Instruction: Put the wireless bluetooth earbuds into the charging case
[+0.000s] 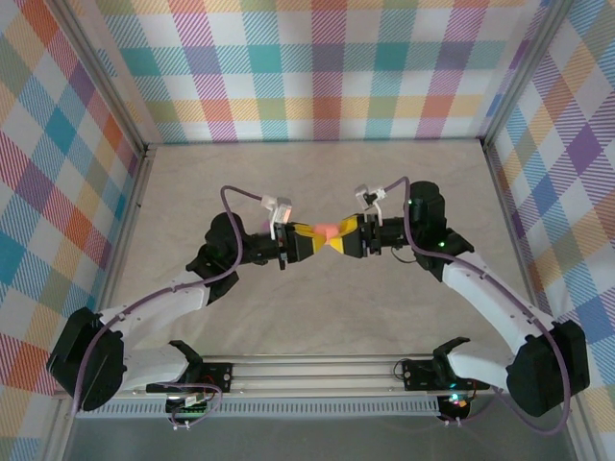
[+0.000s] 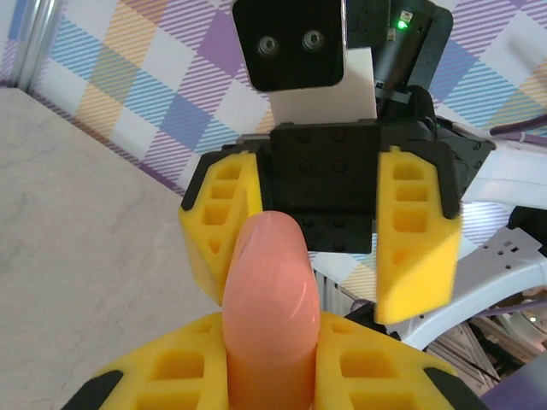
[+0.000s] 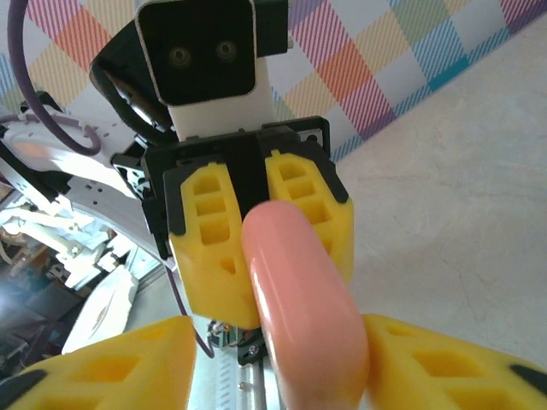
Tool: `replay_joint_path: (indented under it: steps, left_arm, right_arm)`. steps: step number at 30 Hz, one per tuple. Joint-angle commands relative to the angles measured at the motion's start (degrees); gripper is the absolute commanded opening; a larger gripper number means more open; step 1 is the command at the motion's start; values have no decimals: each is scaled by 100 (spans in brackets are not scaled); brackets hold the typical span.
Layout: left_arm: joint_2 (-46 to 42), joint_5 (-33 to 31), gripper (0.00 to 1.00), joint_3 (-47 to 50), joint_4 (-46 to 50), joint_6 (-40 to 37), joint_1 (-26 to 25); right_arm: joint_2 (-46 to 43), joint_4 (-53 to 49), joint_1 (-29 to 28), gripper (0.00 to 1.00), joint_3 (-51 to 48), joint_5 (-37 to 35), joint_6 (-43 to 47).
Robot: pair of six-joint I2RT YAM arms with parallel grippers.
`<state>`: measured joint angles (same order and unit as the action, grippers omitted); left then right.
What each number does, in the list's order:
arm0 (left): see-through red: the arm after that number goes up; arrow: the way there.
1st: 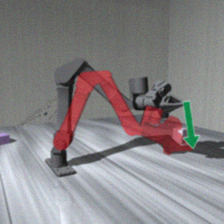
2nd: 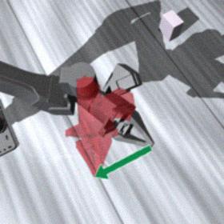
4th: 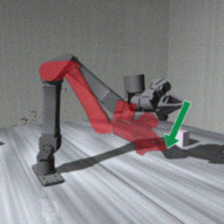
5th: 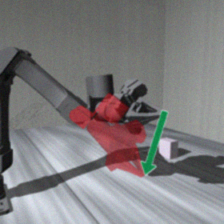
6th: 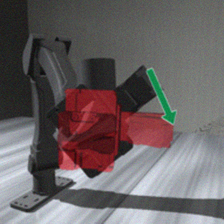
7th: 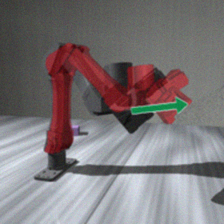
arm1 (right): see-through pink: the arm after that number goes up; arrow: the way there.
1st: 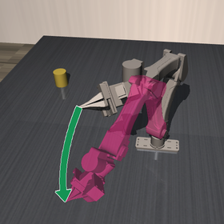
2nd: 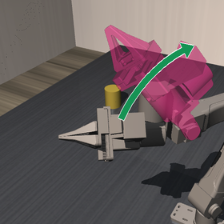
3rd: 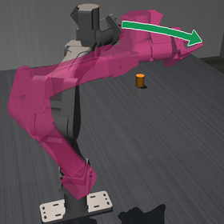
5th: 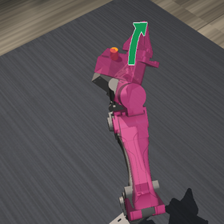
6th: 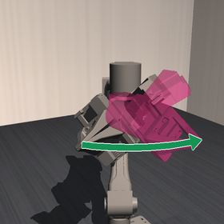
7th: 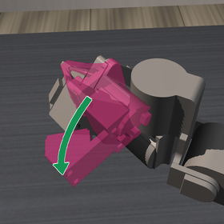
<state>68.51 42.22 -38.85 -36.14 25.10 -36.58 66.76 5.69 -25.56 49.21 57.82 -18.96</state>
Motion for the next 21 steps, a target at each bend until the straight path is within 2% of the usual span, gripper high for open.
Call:
replay_joint_path:
  steps: [1, 4, 6, 8, 12, 15, 16, 18, 21]
  left_arm:
    - [42, 204, 0, -193, -246, 122, 37]
    - [82, 199, 0, -224, -139, 54, 37]
    - [108, 158, 1, -236, -27, -26, 37]
    - [103, 59, 9, -235, 121, -128, 37]
    - [79, -314, 39, -271, 663, -459, 37]
    - [109, -795, 57, -304, 1092, -710, 47]
    - [143, -930, 67, -328, 1242, -790, 50]
    - [228, -1376, 100, -369, 1618, -965, 75]
    - [261, -2115, 100, -293, 2019, -1170, 106]
  right_arm:
    - [218, 308, -1, 43, 219, 267, 27]
    - [408, 290, -5, 29, 277, 242, -32]
    - [534, 306, 10, 24, 284, 184, -77]
    - [662, 270, 7, 21, 291, 163, -115]
    - [982, 170, 7, 16, 316, -58, -228]
    - [1304, 172, 17, 12, 351, -121, -341]
    - [1413, 169, 17, 12, 370, -116, -367]
    - [1722, 151, 49, 11, 421, -156, -424]
    - [2236, 176, 170, 11, 507, -186, -560]
